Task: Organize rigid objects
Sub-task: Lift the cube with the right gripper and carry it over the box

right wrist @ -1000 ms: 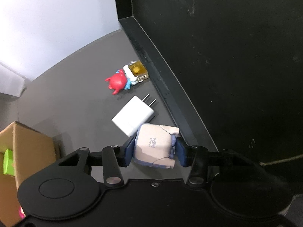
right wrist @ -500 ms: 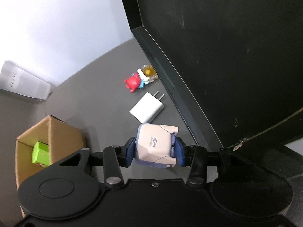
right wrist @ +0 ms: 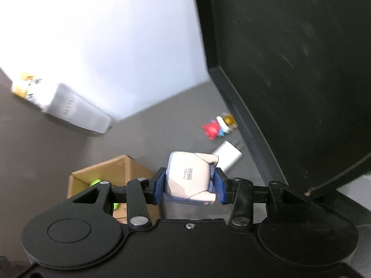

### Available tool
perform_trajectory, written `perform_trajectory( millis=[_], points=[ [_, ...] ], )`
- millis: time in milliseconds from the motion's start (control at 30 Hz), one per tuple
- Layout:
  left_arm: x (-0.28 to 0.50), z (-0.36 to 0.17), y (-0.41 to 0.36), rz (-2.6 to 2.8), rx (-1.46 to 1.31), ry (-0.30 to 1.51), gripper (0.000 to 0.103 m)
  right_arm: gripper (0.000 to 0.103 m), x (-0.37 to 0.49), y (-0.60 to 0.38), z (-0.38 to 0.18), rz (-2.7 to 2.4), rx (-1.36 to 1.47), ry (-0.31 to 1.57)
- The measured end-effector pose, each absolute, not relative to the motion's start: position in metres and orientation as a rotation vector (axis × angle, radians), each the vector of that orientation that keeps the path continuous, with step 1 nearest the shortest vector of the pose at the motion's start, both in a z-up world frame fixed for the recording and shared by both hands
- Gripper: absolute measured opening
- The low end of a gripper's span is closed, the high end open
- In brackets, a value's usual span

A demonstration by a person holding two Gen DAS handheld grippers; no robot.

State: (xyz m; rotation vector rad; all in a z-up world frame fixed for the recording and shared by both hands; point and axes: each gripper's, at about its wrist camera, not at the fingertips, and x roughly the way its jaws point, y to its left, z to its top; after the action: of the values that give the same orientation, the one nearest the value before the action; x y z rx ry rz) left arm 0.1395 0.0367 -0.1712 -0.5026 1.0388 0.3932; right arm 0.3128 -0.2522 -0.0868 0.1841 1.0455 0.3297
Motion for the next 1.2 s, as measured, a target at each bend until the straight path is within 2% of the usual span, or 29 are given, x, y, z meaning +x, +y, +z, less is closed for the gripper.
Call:
perform_trajectory(
  millis=[700,1200],
  points=[
    [0.137,-0.169,0.036,0.388,-0.510,1.039,0.014,0.043,0.291,-0.179,-0.053,0.522,0.126,1.009],
    [0.138,-0.169,0.036,0.385,-0.510,1.039,0.014,0.043,0.272,-0.131,-0.087,0.579,0.044,1.096]
  ],
)
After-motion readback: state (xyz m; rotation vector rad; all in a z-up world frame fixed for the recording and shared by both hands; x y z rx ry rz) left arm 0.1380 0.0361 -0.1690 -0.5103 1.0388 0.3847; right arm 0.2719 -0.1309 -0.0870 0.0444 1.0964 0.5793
